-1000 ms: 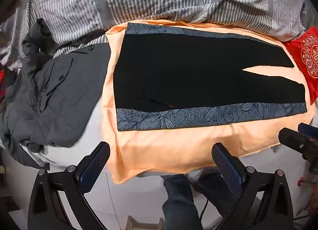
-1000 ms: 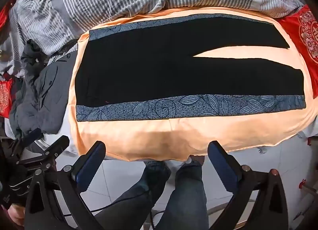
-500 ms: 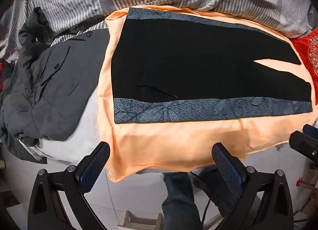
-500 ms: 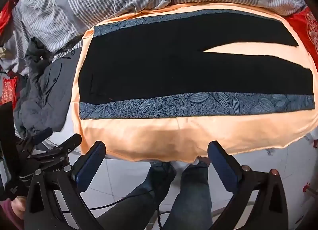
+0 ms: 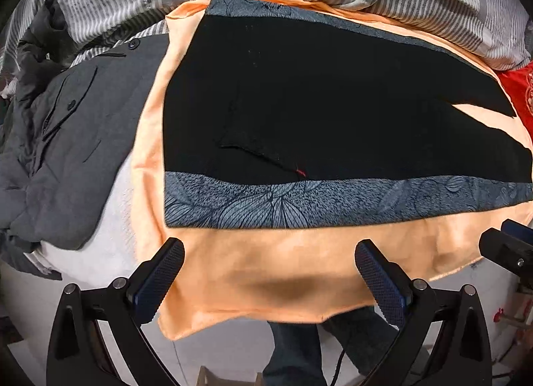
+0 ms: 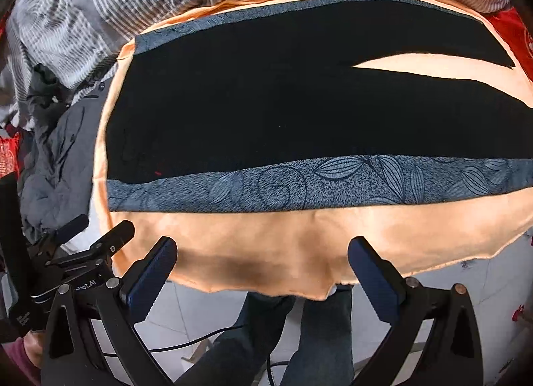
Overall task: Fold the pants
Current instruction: 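Move both grippers toward the patterned cuff edge of the black trousers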
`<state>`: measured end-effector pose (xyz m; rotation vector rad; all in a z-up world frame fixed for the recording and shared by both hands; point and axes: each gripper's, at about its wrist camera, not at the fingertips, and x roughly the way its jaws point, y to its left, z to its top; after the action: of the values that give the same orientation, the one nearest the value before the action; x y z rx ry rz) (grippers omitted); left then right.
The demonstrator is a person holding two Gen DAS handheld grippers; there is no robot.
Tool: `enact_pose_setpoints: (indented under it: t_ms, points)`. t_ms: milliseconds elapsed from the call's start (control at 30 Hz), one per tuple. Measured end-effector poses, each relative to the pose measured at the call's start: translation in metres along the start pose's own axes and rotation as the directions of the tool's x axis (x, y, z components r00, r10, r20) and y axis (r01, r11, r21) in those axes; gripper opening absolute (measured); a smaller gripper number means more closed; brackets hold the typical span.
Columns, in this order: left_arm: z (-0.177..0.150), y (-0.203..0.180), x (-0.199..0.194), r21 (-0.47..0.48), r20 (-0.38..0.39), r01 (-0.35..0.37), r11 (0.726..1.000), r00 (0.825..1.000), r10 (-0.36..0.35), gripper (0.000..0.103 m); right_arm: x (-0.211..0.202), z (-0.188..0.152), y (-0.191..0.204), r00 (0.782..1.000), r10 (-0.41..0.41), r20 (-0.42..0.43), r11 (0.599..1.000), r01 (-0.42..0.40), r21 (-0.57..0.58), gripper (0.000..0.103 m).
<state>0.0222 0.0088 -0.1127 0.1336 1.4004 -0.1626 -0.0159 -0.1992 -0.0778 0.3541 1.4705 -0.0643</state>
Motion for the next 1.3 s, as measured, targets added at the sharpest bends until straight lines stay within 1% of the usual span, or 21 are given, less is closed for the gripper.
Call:
enact_pose_setpoints:
  t_ms: [67, 133, 200, 467, 800, 1300]
  points:
    - [0.001, 0.001, 0.011, -0.014, -0.010, -0.004, 1.000, 1.000, 0.004, 0.103, 0.014, 0.001, -0.003, 1.000, -0.014, -0.007, 1.000, 0.014, 0.007, 0.103]
    - [0.004, 0.003, 0.021, -0.036, -0.017, 0.003, 0.999, 1.000, -0.003, 0.103, 0.023, 0.002, -0.007, 1.000, -0.017, -0.012, 1.000, 0.017, 0.019, 0.103]
    - [0.005, 0.004, 0.027, -0.046, -0.015, -0.005, 0.999, 1.000, 0.004, 0.103, 0.030, 0.002, -0.012, 1.000, -0.017, -0.011, 0.999, 0.017, 0.034, 0.103]
    - [0.016, 0.015, 0.034, -0.091, 0.003, -0.019, 0.996, 1.000, 0.019, 0.103, 0.043, 0.007, -0.017, 1.000, -0.003, -0.017, 0.998, 0.004, 0.063, 0.103]
    - [0.014, 0.016, 0.037, -0.091, 0.000, -0.043, 0.995, 0.999, 0.043, 0.103, 0.047, 0.010, -0.022, 1.000, 0.005, -0.017, 0.997, -0.004, 0.073, 0.103]
    - [0.014, 0.007, 0.038, -0.075, -0.006, -0.051, 0.996, 0.999, 0.051, 0.103, 0.046, 0.008, -0.027, 1.000, 0.005, -0.017, 0.997, -0.004, 0.077, 0.103]
